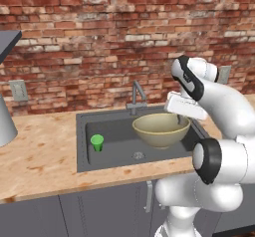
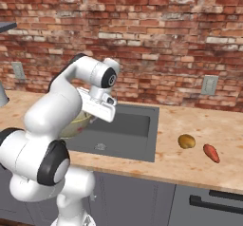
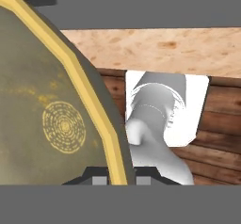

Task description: Remove the potato and sweet potato from the sink. Then move the bowl and cup from the counter to the sink for washing.

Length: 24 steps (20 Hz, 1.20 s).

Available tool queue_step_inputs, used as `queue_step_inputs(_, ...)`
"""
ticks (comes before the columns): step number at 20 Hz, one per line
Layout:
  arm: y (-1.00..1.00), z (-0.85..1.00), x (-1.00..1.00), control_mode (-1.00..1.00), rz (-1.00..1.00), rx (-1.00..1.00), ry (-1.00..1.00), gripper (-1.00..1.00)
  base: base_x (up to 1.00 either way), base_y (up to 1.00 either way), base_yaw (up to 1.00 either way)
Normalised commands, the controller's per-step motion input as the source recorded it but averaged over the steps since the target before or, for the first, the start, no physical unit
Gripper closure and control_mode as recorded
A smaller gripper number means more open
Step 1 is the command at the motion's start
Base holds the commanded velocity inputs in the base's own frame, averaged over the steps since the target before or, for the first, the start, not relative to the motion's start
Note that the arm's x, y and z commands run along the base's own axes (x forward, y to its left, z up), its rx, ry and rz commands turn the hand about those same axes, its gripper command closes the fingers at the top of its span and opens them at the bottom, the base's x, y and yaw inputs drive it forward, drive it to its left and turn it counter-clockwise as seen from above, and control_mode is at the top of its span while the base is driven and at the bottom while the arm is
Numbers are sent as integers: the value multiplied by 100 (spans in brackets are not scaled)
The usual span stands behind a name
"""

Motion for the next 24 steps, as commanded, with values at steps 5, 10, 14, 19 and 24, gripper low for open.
queue_step_inputs(5,-35,-3,0,-100,10,0,0,100,0,0,0)
queue_step_inputs(10,-30,-3,3,-100,12,0,-2,100,0,0,0)
queue_step_inputs(14,-31,-1,3,-100,13,0,-4,100,0,0,0)
queue_step_inputs(19,-29,0,7,-100,13,0,-2,100,0,0,0)
queue_step_inputs(24,-18,0,11,-100,15,1,-5,100,0,0,0)
